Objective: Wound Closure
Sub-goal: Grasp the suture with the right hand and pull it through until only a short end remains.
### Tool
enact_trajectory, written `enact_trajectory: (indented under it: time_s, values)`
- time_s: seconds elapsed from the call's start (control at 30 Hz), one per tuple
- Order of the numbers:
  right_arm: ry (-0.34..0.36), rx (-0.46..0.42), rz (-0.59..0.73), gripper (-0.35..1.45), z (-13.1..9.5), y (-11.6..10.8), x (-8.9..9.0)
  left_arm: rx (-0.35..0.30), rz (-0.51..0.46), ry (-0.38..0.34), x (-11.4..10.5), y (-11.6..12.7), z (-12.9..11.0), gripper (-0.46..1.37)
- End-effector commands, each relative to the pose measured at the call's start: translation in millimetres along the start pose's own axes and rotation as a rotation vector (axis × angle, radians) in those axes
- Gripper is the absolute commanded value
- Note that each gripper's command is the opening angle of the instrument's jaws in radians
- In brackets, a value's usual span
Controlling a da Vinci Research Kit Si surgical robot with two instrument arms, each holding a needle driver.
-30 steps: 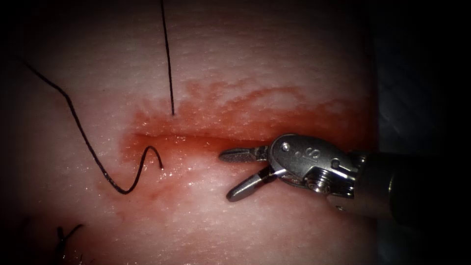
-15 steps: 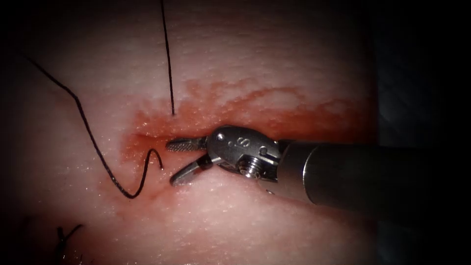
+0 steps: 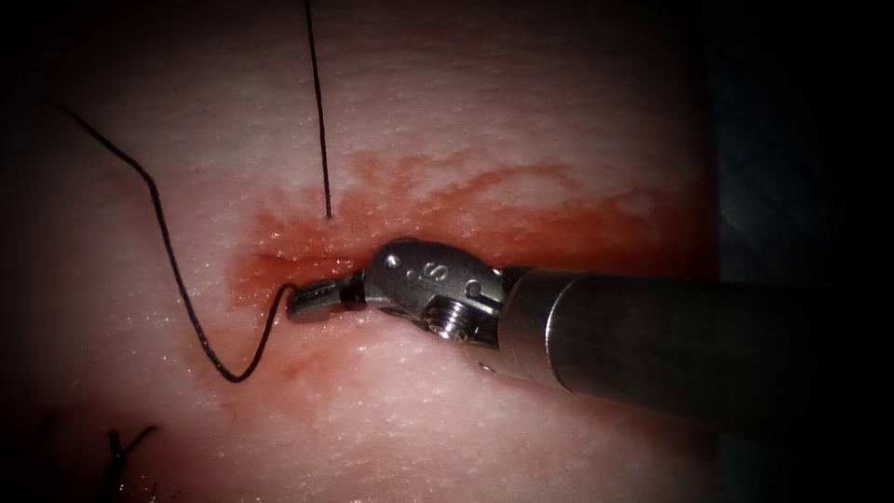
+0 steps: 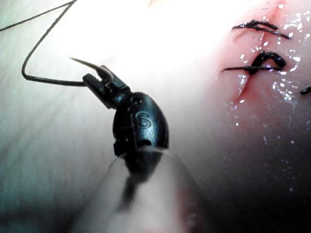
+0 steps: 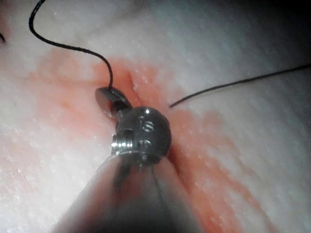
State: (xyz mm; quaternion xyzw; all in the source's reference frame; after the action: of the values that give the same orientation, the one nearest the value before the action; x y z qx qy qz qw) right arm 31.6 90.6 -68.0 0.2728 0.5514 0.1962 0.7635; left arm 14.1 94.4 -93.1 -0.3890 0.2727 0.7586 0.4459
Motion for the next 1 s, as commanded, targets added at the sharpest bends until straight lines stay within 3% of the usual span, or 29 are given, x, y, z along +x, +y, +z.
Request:
enact_trajectory:
  time_s: [0.03, 0.27, 0.57, 0.73, 1.0]
  values:
    - [-0.004, -0.001, 0.004, -0.35, 0.0, -0.3, 0.1, -0.012, -0.005, 0.003, 0.1, 0.2, 0.1, -0.35]
    - [-0.070, 0.117, -0.018, -0.35, 0.0, -4.4, 0.8, -0.054, -0.027, 0.015, 1.8, 2.3, 2.2, -0.35]
    - [-0.167, 0.289, 0.036, -0.35, -0.2, -13.3, 2.9, -0.118, -0.034, -0.008, 1.7, 5.0, 5.2, -0.35]
    - [-0.197, 0.328, 0.057, -0.35, -0.1, -16.5, 3.9, -0.143, -0.041, -0.031, 0.8, 5.4, 6.3, -0.35]
    - [-0.283, 0.435, 0.059, -0.35, 0.2, -20.5, 3.9, -0.174, -0.052, -0.059, -2.1, 6.0, 8.5, -0.35]
